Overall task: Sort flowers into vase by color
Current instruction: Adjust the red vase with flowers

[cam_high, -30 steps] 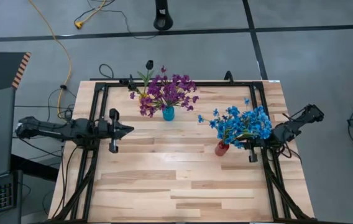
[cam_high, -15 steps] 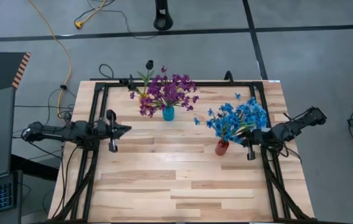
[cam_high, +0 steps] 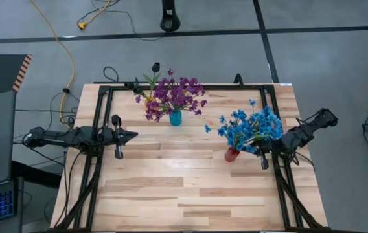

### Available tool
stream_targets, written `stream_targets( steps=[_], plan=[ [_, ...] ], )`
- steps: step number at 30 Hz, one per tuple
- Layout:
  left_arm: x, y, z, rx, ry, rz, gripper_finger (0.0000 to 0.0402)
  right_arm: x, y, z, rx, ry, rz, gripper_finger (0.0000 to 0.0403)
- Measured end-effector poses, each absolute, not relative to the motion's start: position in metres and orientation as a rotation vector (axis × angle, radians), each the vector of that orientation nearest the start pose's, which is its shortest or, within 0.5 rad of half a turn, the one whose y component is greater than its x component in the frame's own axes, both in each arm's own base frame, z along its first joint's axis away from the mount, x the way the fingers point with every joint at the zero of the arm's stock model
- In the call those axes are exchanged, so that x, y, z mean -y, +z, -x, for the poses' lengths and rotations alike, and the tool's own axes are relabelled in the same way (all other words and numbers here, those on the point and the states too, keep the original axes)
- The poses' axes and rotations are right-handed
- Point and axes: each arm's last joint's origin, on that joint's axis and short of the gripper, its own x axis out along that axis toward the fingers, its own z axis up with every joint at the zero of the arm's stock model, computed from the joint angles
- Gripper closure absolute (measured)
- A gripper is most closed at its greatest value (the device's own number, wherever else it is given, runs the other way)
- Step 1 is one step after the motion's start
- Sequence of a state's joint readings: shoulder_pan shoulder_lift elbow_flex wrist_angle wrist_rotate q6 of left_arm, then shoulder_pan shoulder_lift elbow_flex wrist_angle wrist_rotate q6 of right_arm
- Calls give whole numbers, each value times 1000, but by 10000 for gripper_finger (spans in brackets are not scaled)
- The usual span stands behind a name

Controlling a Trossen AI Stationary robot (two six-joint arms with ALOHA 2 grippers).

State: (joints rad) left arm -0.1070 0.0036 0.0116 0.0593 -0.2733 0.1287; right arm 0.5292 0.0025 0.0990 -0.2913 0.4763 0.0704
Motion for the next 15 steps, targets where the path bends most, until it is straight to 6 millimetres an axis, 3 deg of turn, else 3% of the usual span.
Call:
stream_targets(
  steps=[15],
  plan=[
    [2,173,-96,57,169,-99,401,-32,173,-83,-116,54,124,375]
  ],
)
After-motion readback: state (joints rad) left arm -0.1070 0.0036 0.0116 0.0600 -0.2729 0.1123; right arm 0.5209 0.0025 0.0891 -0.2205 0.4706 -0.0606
